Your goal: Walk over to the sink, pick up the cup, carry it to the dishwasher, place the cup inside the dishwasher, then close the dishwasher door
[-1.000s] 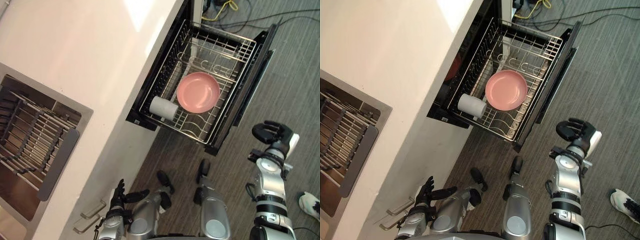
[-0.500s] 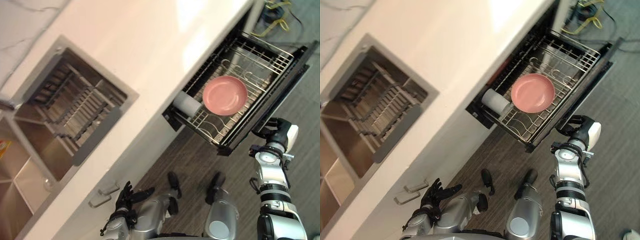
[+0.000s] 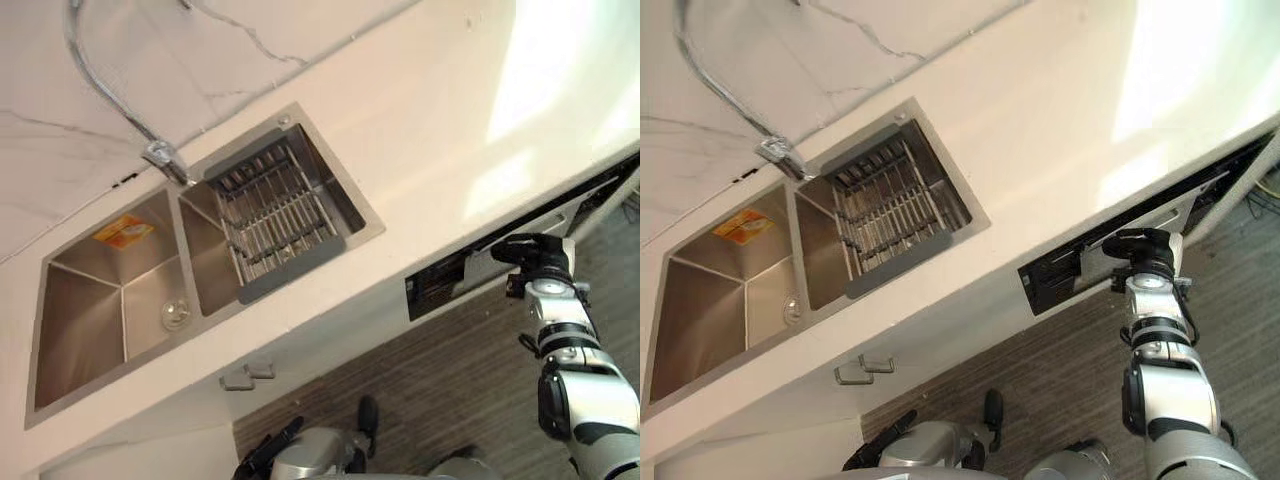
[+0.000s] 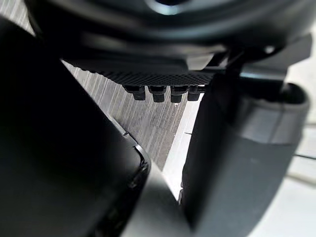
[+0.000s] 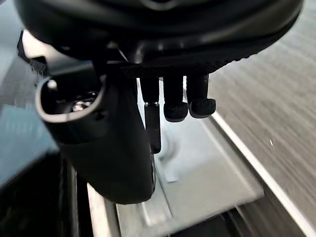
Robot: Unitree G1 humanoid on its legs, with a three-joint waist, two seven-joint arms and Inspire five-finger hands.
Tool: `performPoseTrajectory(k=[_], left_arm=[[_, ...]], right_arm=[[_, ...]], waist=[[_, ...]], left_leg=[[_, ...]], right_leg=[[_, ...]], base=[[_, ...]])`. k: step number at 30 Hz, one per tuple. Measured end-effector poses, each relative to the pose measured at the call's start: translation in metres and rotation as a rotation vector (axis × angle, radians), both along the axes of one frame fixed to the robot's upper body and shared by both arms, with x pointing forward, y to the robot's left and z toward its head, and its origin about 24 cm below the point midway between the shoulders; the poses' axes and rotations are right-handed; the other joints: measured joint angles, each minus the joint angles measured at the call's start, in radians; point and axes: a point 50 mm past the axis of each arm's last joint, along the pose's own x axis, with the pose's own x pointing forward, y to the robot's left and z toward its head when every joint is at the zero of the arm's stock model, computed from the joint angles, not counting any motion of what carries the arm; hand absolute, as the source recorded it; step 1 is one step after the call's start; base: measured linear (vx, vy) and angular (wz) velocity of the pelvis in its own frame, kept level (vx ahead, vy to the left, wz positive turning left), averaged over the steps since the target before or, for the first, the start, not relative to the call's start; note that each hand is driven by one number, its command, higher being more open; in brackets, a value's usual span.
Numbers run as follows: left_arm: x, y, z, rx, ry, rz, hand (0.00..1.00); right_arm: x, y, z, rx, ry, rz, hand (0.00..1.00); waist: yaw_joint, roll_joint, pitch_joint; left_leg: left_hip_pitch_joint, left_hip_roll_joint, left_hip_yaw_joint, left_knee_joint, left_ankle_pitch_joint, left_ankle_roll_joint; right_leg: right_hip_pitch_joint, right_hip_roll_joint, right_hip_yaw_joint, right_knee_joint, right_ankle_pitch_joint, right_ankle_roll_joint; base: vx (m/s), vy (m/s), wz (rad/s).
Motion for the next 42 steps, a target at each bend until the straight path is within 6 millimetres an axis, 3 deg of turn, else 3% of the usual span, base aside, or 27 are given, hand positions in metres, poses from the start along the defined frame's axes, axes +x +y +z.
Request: performPoseTrajectory(k=[4, 7, 10, 12, 13, 14, 16, 20, 24, 28, 31, 32, 33, 34, 35, 36, 37, 39, 41, 42], left_arm=[[-0.005, 0.003, -0.001, -0.006, 0.007, -0.002, 1.0], [-0.009, 0.006, -0.002, 0.005, 0.013, 0.0, 1.0], [-0.011, 0.008, -0.002, 0.013, 0.004, 0.001, 1.0], [-0.013, 0.011, -0.002, 0.022, 0.007, 0.015, 1.0], [-0.015, 0.014, -0.003, 0.027, 0.011, 0.028, 1.0], [-0.017, 0.016, -0.003, 0.026, 0.014, 0.037, 1.0], [-0.02, 0.022, -0.003, 0.04, 0.026, 0.035, 1.0], [-0.022, 0.03, -0.003, 0.073, 0.048, 0.005, 1.0], [-0.025, 0.043, -0.002, 0.103, 0.075, 0.006, 1.0], [-0.026, 0.049, -0.002, 0.116, 0.09, 0.021, 1.0], [-0.029, 0.054, -0.001, 0.126, 0.099, 0.041, 1.0], [-0.03, 0.054, -0.001, 0.129, 0.101, 0.042, 1.0], [-0.029, 0.055, -0.001, 0.138, 0.102, 0.04, 1.0], [-0.027, 0.054, -0.001, 0.148, 0.1, 0.033, 1.0], [-0.026, 0.054, -0.001, 0.152, 0.094, 0.033, 1.0], [-0.024, 0.055, -0.001, 0.163, 0.097, 0.047, 1.0], [-0.023, 0.055, -0.001, 0.167, 0.106, 0.056, 1.0], [-0.023, 0.055, -0.001, 0.17, 0.114, 0.061, 1.0], [-0.024, 0.055, -0.002, 0.179, 0.136, 0.067, 1.0], [-0.025, 0.055, -0.002, 0.18, 0.138, 0.069, 1.0]], right_arm=[[-0.005, 0.01, -0.018, 0.216, -0.057, 0.033, 1.0], [-0.016, 0.031, -0.048, 0.467, -0.172, 0.035, 1.0], [-0.044, 0.051, -0.086, 0.726, -0.281, 0.014, 1.0], [-0.077, 0.063, -0.119, 0.846, -0.289, -0.047, 1.0], [-0.111, 0.074, -0.147, 0.905, -0.247, -0.128, 1.0], [-0.125, 0.078, -0.157, 0.923, -0.219, -0.162, 1.0], [-0.181, 0.09, -0.19, 0.942, -0.083, -0.294, 1.0], [-0.252, 0.09, -0.212, 0.844, 0.133, -0.409, 1.0], [-0.301, 0.091, -0.22, 0.749, 0.328, -0.531, 1.0], [-0.311, 0.095, -0.223, 0.729, 0.419, -0.606, 1.0], [-0.312, 0.104, -0.226, 0.761, 0.48, -0.579, 1.0], [-0.311, 0.109, -0.227, 0.767, 0.496, -0.553, 1.0], [-0.309, 0.113, -0.227, 0.774, 0.503, -0.531, 1.0], [-0.306, 0.118, -0.228, 0.79, 0.514, -0.516, 1.0], [-0.305, 0.121, -0.229, 0.797, 0.519, -0.507, 1.0], [-0.297, 0.129, -0.23, 0.808, 0.518, -0.472, 1.0], [-0.291, 0.13, -0.23, 0.812, 0.511, -0.451, 1.0], [-0.282, 0.131, -0.229, 0.797, 0.512, -0.397, 1.0], [-0.275, 0.133, -0.228, 0.788, 0.509, -0.365, 1.0], [-0.275, 0.133, -0.228, 0.789, 0.509, -0.363, 1.0]], waist=[[-0.005, -0.024, -0.009], [-0.016, -0.048, -0.021], [-0.019, -0.063, -0.029], [-0.023, -0.083, -0.039], [-0.03, -0.101, -0.046], [-0.037, -0.108, -0.048], [-0.061, -0.129, -0.049], [-0.088, -0.152, -0.057], [-0.112, -0.199, -0.082], [-0.112, -0.229, -0.095], [-0.106, -0.255, -0.11], [-0.105, -0.268, -0.115], [-0.112, -0.27, -0.112], [-0.118, -0.27, -0.112], [-0.117, -0.269, -0.111], [-0.116, -0.252, -0.108], [-0.12, -0.252, -0.108], [-0.125, -0.249, -0.108], [-0.128, -0.249, -0.108], [-0.131, -0.249, -0.107]], left_leg=[[0.019, 0.014, 0.008, -0.019, 0.008, -0.012], [0.033, 0.027, 0.021, -0.039, 0.016, -0.025], [0.044, 0.041, 0.041, -0.044, 0.014, -0.035], [0.045, 0.047, 0.05, -0.045, 0.01, -0.04], [0.048, 0.05, 0.058, -0.046, 0.01, -0.041], [0.05, 0.05, 0.061, -0.049, 0.009, -0.042], [0.063, 0.057, 0.082, -0.051, 0.003, -0.051], [0.074, 0.07, 0.117, -0.052, -0.005, -0.058], [0.084, 0.084, 0.138, -0.053, -0.014, -0.045], [0.086, 0.07, 0.14, -0.053, -0.027, -0.025], [0.09, 0.039, 0.136, -0.051, -0.039, -0.008], [0.094, 0.024, 0.114, -0.051, -0.059, 0.023], [0.102, 0.012, 0.085, -0.049, -0.064, 0.034], [0.104, 0.006, 0.053, -0.042, -0.067, 0.039], [0.11, 0.01, 0.038, -0.038, -0.064, 0.043], [0.127, 0.032, 0.001, -0.032, -0.055, 0.051], [0.129, 0.046, -0.021, -0.025, -0.055, 0.051], [0.136, 0.065, -0.052, -0.025, -0.057, 0.047], [0.165, 0.068, -0.092, -0.025, -0.067, 0.035], [0.174, 0.065, -0.105, -0.025, -0.072, 0.035]], right_leg=[[0.017, 0.027, 0.002, -0.032, 0.001, 0.0], [0.02, 0.048, 0.013, -0.053, 0.003, -0.002], [0.027, 0.075, 0.029, -0.092, 0.019, -0.004], [0.027, 0.085, 0.036, -0.104, 0.024, -0.005], [0.027, 0.089, 0.044, -0.109, 0.025, -0.005], [0.028, 0.091, 0.047, -0.112, 0.027, -0.006], [0.032, 0.107, 0.068, -0.134, 0.04, -0.008], [0.037, 0.141, 0.106, -0.184, 0.074, -0.014], [0.045, 0.169, 0.124, -0.221, 0.087, -0.02], [0.044, 0.156, 0.123, -0.208, 0.066, -0.011], [0.044, 0.108, 0.117, -0.162, 0.045, 0.039], [0.043, 0.089, 0.149, -0.113, 0.041, 0.058], [0.036, 0.082, 0.242, -0.072, 0.058, 0.055], [0.02, 0.088, 0.346, -0.024, 0.088, 0.035], [0.011, 0.094, 0.381, 0.003, 0.104, 0.013], [-0.007, 0.141, 0.46, 0.026, 0.08, 0.009], [-0.003, 0.2, 0.495, -0.018, 0.039, 0.006], [0.006, 0.298, 0.53, -0.143, 0.015, 0.002], [0.026, 0.405, 0.592, -0.368, 0.06, -0.007], [0.025, 0.422, 0.621, -0.4, 0.082, -0.01]], base=[[0.0, -0.067, -0.09], [-0.02, -0.059, -0.14], [-0.03, -0.029, -0.2], [-0.01, -0.016, -0.14], [0.0, -0.005, -0.14], [0.0, -0.006, -0.21], [-0.01, 0.003, -0.3], [-0.03, 0.015, -0.33], [-0.05, 0.001, -0.2], [-0.03, 0.031, 0.03], [0.04, 0.074, 0.27], [0.13, 0.078, 0.47], [0.2, 0.117, 0.8], [0.2, 0.105, 0.79], [0.26, 0.108, 0.82], [0.21, 0.04, 0.67], [0.22, 0.008, 0.66], [0.12, -0.01, 0.54], [0.15, -0.036, 0.57], [0.19, -0.07, 0.6]])
